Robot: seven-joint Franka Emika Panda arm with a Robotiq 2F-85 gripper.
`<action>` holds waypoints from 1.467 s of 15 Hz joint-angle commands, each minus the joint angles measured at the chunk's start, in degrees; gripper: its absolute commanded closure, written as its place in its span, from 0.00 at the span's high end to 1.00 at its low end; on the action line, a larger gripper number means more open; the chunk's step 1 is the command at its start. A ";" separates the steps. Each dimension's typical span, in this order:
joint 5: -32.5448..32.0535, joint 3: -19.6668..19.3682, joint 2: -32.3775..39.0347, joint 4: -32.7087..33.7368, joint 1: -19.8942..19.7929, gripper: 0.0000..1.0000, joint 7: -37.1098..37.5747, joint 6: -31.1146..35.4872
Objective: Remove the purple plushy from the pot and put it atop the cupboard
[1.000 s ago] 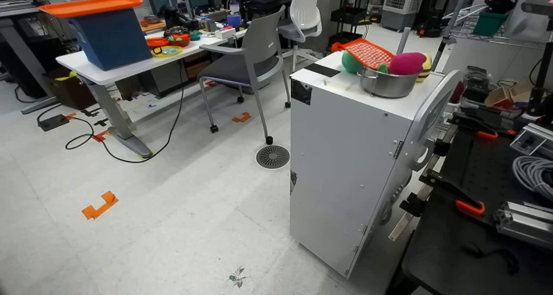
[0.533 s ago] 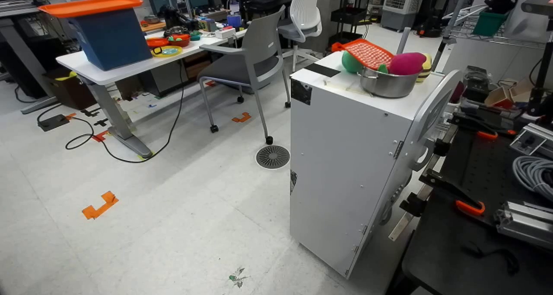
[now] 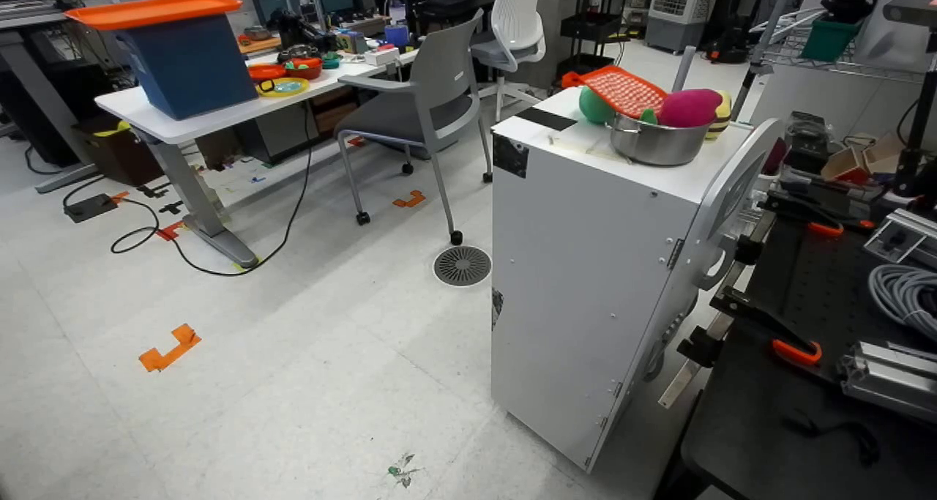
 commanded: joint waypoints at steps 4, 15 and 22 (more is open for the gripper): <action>-0.45 -0.18 3.91 2.16 -0.94 1.00 -0.09 1.02; -1.33 -1.60 24.63 13.32 -3.37 1.00 -0.73 4.14; -3.37 -0.06 30.69 15.12 -3.22 1.00 1.15 9.56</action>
